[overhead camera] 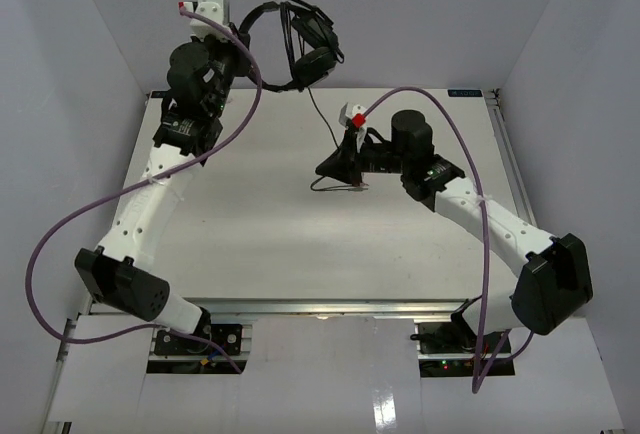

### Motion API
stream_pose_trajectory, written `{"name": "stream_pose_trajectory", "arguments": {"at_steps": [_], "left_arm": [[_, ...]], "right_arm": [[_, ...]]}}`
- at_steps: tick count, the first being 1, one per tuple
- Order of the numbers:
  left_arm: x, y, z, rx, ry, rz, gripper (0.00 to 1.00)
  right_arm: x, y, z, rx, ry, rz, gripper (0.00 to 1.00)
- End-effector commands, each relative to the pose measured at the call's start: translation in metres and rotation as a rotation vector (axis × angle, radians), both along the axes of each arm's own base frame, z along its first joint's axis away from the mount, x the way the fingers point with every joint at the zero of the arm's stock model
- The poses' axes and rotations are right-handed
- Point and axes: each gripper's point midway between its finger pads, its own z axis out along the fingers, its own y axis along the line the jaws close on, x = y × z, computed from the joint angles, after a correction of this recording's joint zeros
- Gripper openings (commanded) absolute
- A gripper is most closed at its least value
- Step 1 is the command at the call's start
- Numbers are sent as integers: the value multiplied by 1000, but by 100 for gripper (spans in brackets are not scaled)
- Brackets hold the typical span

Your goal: Wrap the headphones

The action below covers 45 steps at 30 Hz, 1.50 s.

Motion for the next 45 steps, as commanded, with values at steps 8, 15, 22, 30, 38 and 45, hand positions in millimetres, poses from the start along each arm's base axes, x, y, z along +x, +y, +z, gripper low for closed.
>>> {"name": "stream_pose_trajectory", "arguments": {"at_steps": [8,15,22,30,38,45], "left_arm": [[45,-12,-158,243,317,-26,0],[37,-21,-243,327,480,-108,0],[7,-38,-267,332,500,-263,0],[-50,-76,-279,336,523,-549,0],[-102,-107,-281,369,538,-772,0],[-121,-111,-273,352,528,-831,0]], "right_arm": [[17,2,12,-562,-498,-138,8],[42,-16,22,-795,-829,-322,8],[66,-43,44,-934,-1041,-450,8],[72,-49,40,-980,-1195,-464,8],[79,-50,50,-974,-1240,-487,8],[83,-51,50,-942,-1220,-480,18]]}}
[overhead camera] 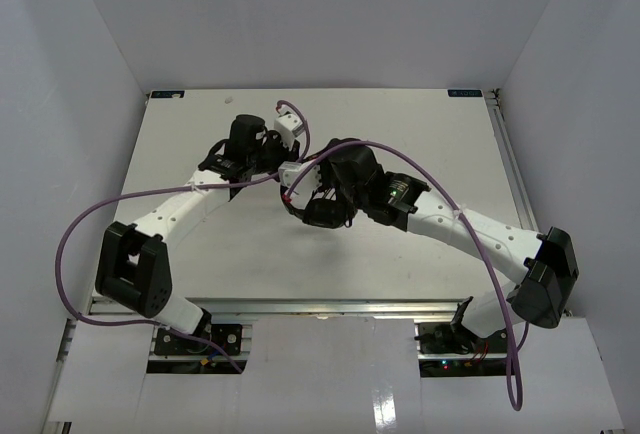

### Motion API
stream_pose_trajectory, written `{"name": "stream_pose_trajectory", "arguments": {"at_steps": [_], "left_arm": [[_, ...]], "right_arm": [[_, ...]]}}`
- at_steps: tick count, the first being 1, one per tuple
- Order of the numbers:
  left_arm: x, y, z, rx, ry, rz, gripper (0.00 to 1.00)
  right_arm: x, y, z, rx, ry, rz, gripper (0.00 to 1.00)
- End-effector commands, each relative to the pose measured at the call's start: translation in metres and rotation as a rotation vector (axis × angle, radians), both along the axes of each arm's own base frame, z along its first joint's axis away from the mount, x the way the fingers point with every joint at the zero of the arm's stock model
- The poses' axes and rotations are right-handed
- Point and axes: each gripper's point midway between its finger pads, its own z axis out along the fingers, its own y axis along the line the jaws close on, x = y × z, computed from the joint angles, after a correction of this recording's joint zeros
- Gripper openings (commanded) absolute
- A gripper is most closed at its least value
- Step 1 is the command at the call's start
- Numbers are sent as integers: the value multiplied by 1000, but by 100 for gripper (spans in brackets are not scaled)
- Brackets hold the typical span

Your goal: Wrap the headphones

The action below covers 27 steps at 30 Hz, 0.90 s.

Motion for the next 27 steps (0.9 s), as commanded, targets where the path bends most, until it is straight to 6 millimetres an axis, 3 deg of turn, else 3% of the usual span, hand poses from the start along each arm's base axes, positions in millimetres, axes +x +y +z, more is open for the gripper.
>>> {"name": "stream_pose_trajectory", "arguments": {"at_steps": [1,9,18,27], "left_arm": [[-30,-11,29,-65,-36,-122,0],[-42,-12,38,-94,-34,-148,0],[-42,-11,42,-94,-37,-147,0],[-48,-15,62,-126,-58,-185,0]], "right_arm": [[14,-18,39,87,-86,-49,19],[21,-26,34,139,-36,-35,24],[24,-33,47,261,80,32,23],[29,-32,35,368,244,142,26]]}}
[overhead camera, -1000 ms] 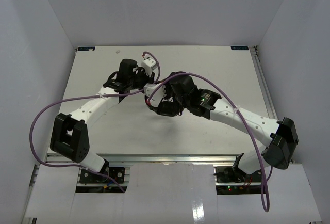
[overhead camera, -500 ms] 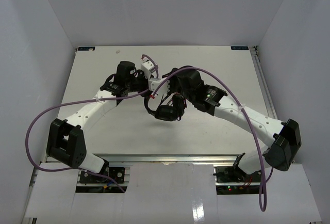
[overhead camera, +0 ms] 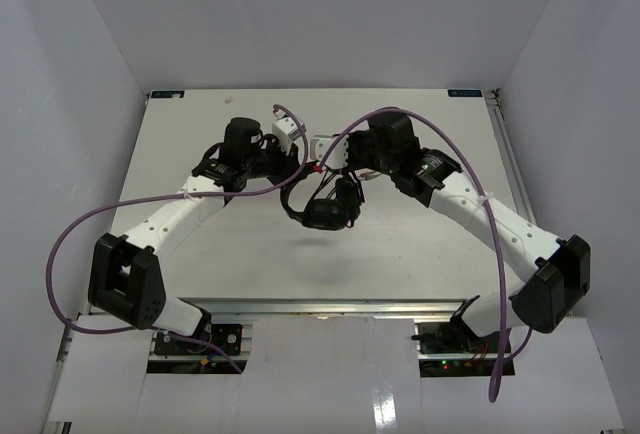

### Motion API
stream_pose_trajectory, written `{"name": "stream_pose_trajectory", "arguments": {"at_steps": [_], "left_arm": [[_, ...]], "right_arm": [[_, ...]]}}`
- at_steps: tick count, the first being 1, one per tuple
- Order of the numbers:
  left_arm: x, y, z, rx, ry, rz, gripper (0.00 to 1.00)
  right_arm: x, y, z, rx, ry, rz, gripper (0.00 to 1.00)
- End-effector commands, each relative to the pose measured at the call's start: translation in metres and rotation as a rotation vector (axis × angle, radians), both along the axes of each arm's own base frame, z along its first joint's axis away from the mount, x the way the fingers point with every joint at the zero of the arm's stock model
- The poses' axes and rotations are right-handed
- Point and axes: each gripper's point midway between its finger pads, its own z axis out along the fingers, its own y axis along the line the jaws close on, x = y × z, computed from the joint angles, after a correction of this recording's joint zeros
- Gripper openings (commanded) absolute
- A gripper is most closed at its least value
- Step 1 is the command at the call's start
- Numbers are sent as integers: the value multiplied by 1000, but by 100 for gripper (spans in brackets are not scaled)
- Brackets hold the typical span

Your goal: Wrap the headphones

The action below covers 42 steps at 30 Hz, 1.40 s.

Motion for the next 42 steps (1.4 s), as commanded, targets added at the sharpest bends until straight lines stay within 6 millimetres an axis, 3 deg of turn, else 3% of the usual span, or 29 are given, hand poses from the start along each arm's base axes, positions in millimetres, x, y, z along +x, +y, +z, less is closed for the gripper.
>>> {"name": "stream_pose_trajectory", "arguments": {"at_steps": [1,6,12,20,24,30,32,36,42], "left_arm": [[-25,-12,51,-79,-82,-123,0],[-25,-13,54,-84,-81,-132,0],[-31,-16,66,-114,-86,-152,0],[-41,-14,97,-159,-131,-156,0],[-47,-14,118,-193,-157,-164,0],[-40,-11,137,-208,-193,-113,0],[-34,-9,137,-202,-199,-86,0],[-22,-9,136,-199,-204,-43,0],[-8,-3,127,-160,-218,20,0]], "right_arm": [[11,-9,43,156,-4,3,26],[12,-7,40,191,52,32,26],[11,-6,20,204,133,48,25],[21,-14,-7,248,262,13,23],[16,-10,-33,270,376,29,23],[0,3,-44,315,481,101,24],[-6,7,-44,334,518,127,29],[-13,10,-45,364,572,153,53],[-12,3,-37,413,593,149,55]]}}
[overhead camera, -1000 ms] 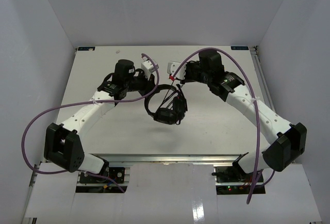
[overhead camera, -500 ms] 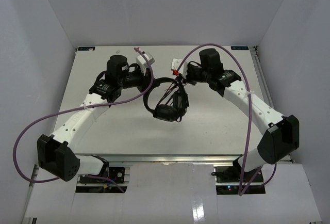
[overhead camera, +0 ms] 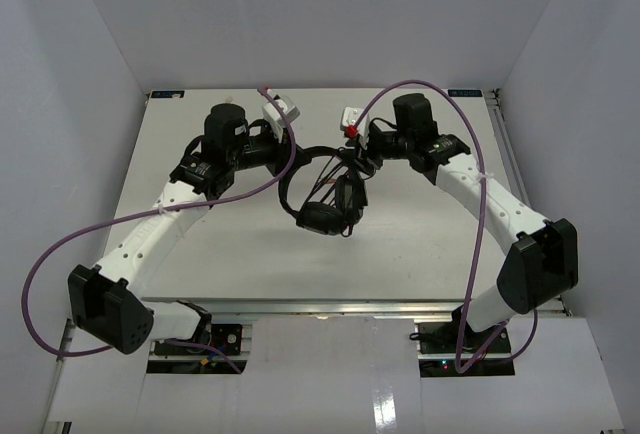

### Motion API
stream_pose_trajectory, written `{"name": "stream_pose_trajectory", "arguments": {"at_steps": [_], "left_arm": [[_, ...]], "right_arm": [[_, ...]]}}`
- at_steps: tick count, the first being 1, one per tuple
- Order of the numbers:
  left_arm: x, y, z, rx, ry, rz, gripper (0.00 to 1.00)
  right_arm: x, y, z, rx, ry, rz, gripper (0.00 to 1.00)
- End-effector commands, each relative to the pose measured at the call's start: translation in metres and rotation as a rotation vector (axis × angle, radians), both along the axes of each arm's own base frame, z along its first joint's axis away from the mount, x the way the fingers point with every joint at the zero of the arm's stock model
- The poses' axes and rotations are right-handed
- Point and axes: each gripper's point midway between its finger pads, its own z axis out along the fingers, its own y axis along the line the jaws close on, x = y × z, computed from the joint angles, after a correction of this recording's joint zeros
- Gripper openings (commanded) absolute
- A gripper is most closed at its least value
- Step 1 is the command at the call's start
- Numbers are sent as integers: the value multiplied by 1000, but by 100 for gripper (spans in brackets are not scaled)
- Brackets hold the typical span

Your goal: Wrap the headphones

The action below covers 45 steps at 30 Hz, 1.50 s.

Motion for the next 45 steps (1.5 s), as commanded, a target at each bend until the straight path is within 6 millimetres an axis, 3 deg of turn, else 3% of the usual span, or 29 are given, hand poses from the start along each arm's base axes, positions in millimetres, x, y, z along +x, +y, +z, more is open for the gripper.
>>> {"name": "stream_pose_trajectory", "arguments": {"at_steps": [1,4,7,11,19,25,30,33,36,45], "left_arm": [[18,7,27,-20,-81,87,0],[24,11,14,20,-67,119,0],[31,18,1,62,-65,159,0],[38,24,-15,86,-47,180,0],[60,36,-26,80,-29,226,0],[78,39,-53,83,-20,256,0],[94,37,-97,97,14,281,0],[105,36,-114,78,2,300,0],[115,34,-143,83,31,318,0],[151,40,-210,81,108,466,0]], "right_arm": [[-6,2,15,85,22,33,55],[-2,-8,23,96,10,8,58],[2,-21,26,94,-1,-31,77],[3,-38,24,83,-23,-66,87],[6,-72,18,74,-33,-137,90],[8,-104,19,109,19,-269,92],[-16,-109,29,149,24,-284,93],[-38,-108,29,174,51,-261,94],[-52,-109,25,185,68,-251,94],[-73,-113,9,177,108,-258,95]]}}
